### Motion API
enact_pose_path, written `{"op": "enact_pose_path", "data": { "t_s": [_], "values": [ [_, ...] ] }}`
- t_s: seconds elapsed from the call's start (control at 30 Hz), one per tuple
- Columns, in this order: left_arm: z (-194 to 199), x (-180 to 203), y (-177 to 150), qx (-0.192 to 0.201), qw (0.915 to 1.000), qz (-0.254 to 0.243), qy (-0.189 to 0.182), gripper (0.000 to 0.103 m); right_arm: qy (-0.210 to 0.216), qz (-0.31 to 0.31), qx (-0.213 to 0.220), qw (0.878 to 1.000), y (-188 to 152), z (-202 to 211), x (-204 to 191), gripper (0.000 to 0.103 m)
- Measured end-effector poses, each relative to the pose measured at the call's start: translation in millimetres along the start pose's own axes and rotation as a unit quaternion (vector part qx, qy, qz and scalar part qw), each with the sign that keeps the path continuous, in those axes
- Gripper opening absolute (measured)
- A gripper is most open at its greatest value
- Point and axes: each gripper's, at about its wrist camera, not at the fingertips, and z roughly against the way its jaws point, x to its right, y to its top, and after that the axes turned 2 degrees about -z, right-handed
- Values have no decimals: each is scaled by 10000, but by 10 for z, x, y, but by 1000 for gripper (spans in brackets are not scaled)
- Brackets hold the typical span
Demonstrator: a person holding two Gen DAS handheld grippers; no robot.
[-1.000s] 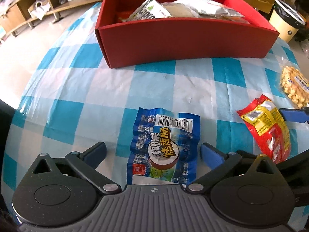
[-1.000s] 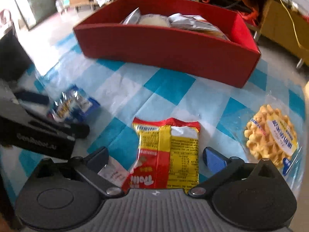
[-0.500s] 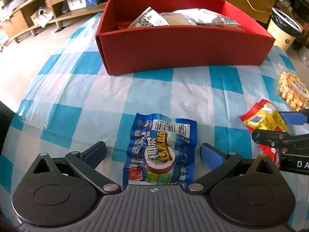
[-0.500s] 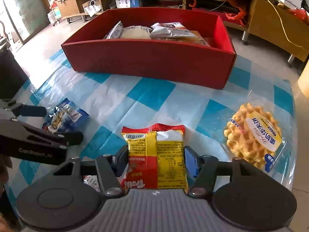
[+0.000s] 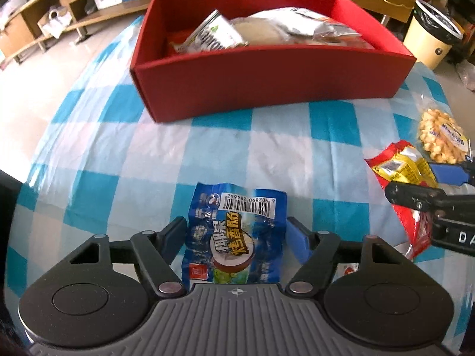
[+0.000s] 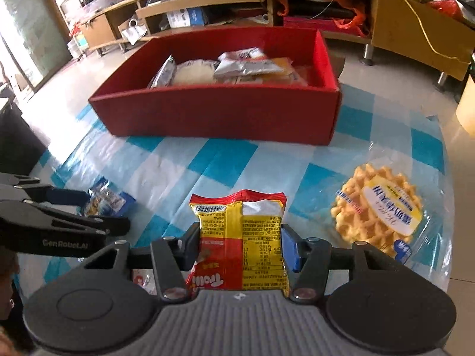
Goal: Organize snacks
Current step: 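Grasp the blue sausage packet with the left tool while the right tool holds the Trolli bag, then carry the blue packet and Trolli bag toward the red box with both tools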
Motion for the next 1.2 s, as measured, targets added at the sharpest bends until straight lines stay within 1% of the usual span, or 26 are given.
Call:
{"op": "enact_pose_path", "data": {
  "t_s": [0.1,0.17,0.43,0.5,0.6,0.93,1.07,1.2],
  "values": [
    [-15,-12,18,-44,9999,89,-15,77,13,-45,59,10000,11,29,16,54],
    [27,-37,28,-20,9998,180,-121,77,23,-39,87,10000,17,48,16,54],
    [325,-38,128,405,9977,337,-424,77,83,-152,277,9995,85,140,56,54],
    [360,-15,159,466,9975,329,-408,77,66,-181,344,9992,101,161,72,54],
    [347,24,185,447,9977,319,-405,77,10,-223,418,9989,119,170,91,54],
    [398,81,231,572,9972,270,-396,77,68,-259,547,9981,184,221,109,54],
    [426,94,251,627,9972,247,-322,77,73,-260,615,9977,216,247,107,54],
    [473,94,295,713,9965,262,-347,77,97,-285,692,9972,262,270,100,54]
  ]
}}
